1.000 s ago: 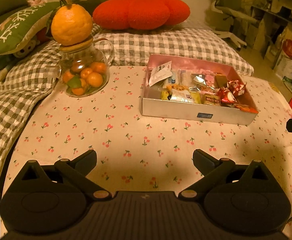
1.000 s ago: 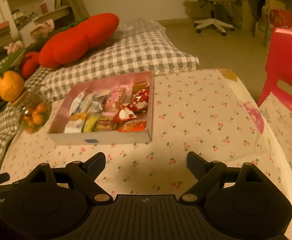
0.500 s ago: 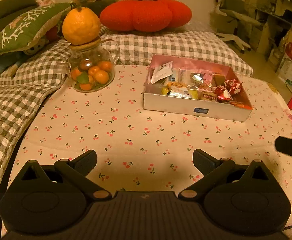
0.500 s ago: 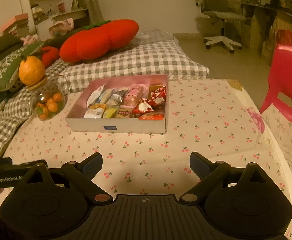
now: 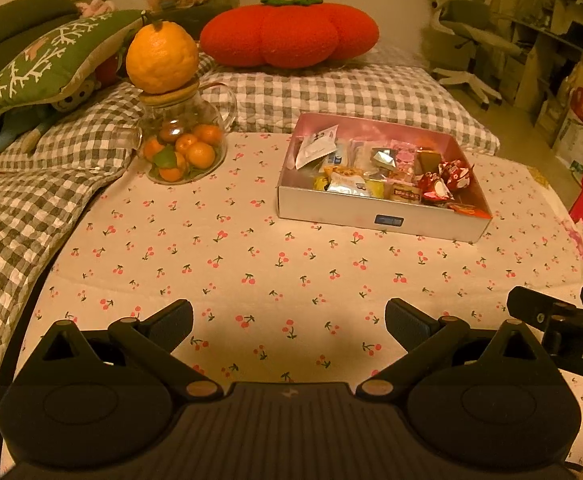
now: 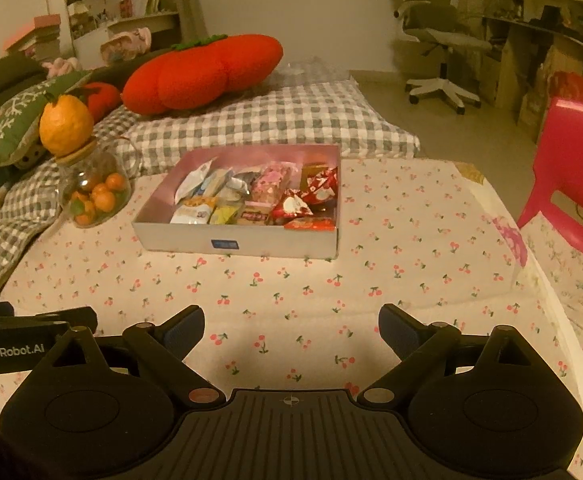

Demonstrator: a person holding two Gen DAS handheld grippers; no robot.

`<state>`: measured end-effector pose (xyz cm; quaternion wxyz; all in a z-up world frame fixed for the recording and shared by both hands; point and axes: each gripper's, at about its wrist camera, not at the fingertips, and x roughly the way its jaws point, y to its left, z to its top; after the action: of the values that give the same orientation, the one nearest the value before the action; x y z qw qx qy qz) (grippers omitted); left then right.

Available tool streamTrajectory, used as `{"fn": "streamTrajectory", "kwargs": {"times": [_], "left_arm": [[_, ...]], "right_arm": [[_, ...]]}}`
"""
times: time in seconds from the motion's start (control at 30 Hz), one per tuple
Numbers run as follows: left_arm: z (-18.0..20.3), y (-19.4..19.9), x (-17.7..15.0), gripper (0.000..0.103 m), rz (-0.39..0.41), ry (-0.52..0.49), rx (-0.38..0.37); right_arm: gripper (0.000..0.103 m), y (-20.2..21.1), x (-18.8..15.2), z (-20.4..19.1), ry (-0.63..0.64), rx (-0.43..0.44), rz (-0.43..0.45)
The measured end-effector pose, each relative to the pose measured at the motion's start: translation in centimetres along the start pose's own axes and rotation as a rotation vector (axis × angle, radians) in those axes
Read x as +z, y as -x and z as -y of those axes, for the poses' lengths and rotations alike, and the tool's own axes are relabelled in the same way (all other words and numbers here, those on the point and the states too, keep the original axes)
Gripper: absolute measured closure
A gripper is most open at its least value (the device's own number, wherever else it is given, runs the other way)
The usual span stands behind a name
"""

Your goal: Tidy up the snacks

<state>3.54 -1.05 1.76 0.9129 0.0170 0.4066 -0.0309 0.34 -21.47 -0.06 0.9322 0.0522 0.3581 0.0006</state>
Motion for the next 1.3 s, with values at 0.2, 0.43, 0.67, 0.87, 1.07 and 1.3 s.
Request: {"fn": "streamTrajectory", "kwargs": {"times": [0.2, 0.43, 0.67, 0.87, 1.07, 1.3], "left_arm": [[0.18, 0.22, -0.06, 0.001, 0.008, -0.003, 0.006], [0.31, 0.33, -0.14, 0.0, 0.009, -0.007, 0.009], [0.37, 0.37, -0.19, 0.001, 0.009, -0.007, 0.012], [0.37, 0.38, -0.18, 0.0, 0.009, -0.007, 0.011], [0.41, 0.42, -0.21, 0.0, 0.007, -0.007, 0.01], [0.5, 0.48, -0.25, 0.0, 0.005, -0.005, 0.008]], "right_arm": [[0.007, -0.17, -0.03, -0.04, -0.001, -0.005, -0.005], [0.007, -0.22, -0.05, -0.04, -0.001, -0.006, -0.009], [0.007, -0.31, -0.01, -0.01, -0.005, -0.01, -0.01], [0.007, -0.33, 0.0, -0.02, -0.005, -0.01, -0.01], [0.007, -0.33, -0.04, -0.01, -0.005, -0.012, -0.013], [0.007, -0.39, -0.07, -0.01, -0.004, -0.012, -0.013]]}}
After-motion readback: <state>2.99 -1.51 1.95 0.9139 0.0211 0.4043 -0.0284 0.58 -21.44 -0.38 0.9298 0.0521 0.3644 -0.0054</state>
